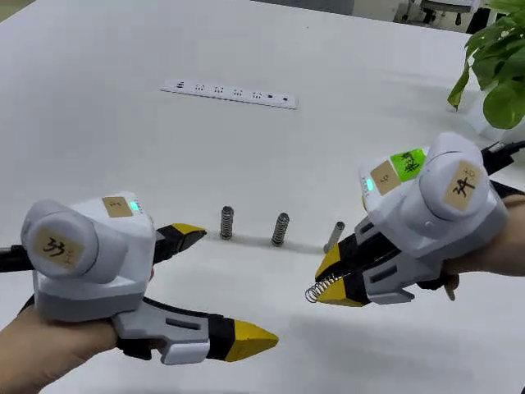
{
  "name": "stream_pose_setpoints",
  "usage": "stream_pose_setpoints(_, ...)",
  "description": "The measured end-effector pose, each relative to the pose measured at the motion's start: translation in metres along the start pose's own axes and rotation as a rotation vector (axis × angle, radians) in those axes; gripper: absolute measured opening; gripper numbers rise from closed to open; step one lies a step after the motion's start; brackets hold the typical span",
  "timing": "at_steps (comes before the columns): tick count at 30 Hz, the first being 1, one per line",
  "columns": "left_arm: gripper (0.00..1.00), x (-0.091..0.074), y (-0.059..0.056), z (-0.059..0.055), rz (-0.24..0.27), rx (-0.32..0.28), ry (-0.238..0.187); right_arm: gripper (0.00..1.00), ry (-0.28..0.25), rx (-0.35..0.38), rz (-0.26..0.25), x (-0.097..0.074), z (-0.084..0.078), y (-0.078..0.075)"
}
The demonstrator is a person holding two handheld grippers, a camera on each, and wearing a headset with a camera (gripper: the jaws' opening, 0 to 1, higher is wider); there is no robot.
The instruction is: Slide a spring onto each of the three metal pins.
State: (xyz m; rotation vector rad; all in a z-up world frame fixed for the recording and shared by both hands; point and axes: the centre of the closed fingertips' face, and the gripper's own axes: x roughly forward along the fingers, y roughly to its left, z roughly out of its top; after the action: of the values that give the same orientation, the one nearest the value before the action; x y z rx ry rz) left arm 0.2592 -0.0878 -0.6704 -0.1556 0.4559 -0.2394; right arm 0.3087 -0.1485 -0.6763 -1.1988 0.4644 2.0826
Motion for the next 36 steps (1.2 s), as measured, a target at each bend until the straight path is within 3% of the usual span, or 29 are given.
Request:
stream_pose_setpoints(9, 1.0, -0.014, 0.014, -0.003, 0.059, -0.045, -0.033, 0.12, 0.049, -0.02, -0.009, -0.006, -0.01, -0.017)
stream_pose_setpoints(20, 1.0, -0.022, 0.029, -0.005, 0.133, -0.054, -0.055, 0.12, 0.11, -0.052, -0.041, -0.024, -0.017, -0.058)
stream_pose_setpoints(28, 1.0, -0.024, 0.033, -0.007, 0.135, -0.07, -0.059, 0.12, 0.176, -0.078, -0.057, -0.029, -0.025, -0.085)
stream_pose_setpoints(36, 1.0, -0.02, 0.026, -0.009, 0.104, -0.063, -0.045, 0.12, 0.259, -0.121, -0.042, -0.024, -0.034, -0.097)
